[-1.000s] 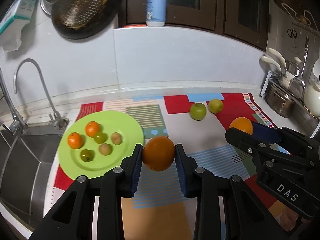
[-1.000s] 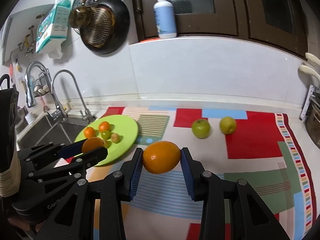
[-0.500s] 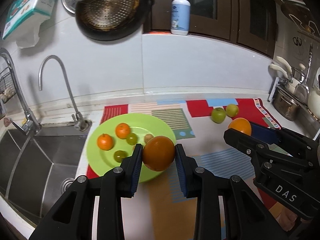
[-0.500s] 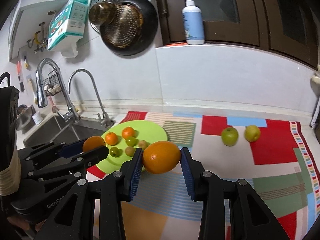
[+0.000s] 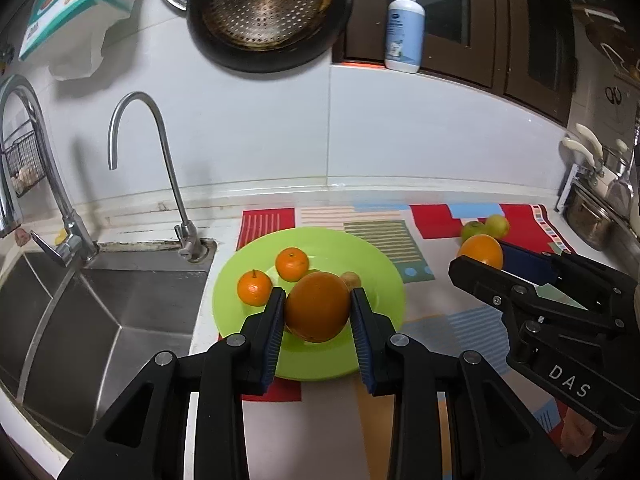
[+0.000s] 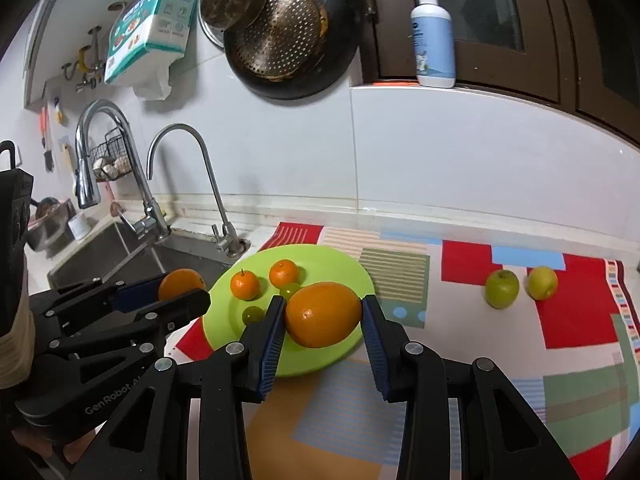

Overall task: Organize fruits
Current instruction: 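Carry both held oranges over the green plate with both grippers, then open both grippers to release the oranges onto the plate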

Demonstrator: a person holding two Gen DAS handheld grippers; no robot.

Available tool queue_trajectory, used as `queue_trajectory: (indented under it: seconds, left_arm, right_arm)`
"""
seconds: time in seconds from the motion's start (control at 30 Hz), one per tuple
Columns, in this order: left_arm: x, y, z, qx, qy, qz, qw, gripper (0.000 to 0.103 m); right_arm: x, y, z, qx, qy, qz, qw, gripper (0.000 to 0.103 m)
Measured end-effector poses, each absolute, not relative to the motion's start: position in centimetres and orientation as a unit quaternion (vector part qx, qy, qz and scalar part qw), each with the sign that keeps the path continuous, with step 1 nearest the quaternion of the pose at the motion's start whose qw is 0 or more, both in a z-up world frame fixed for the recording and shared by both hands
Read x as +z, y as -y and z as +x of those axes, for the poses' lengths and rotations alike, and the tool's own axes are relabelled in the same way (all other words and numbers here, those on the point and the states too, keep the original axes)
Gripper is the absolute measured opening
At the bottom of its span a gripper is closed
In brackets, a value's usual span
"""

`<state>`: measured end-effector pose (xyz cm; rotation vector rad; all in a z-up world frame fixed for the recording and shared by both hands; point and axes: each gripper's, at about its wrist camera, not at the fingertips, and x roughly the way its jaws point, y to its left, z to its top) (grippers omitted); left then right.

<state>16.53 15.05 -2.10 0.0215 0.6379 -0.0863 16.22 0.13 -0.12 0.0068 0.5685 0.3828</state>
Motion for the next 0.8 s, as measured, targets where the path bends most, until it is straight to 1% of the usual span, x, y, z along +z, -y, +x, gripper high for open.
queue_trajectory:
  seconds: [0.37,0.8]
  left_arm:
    - [-3.5,-16.4,20.2,-0.036,-0.316,0.017,0.948,0.032]
    - [-6.7,-17.2,24.3,-0.031,-0.347,0.019,0.937,0.032]
  right_arm:
    - [-0.9,-2.2,20.3,0.196,-0.287,-0.017,0.937,0.039]
    - [-4.2,-3.9,26.4,0.213,-0.315,-0.029,0.924,0.039]
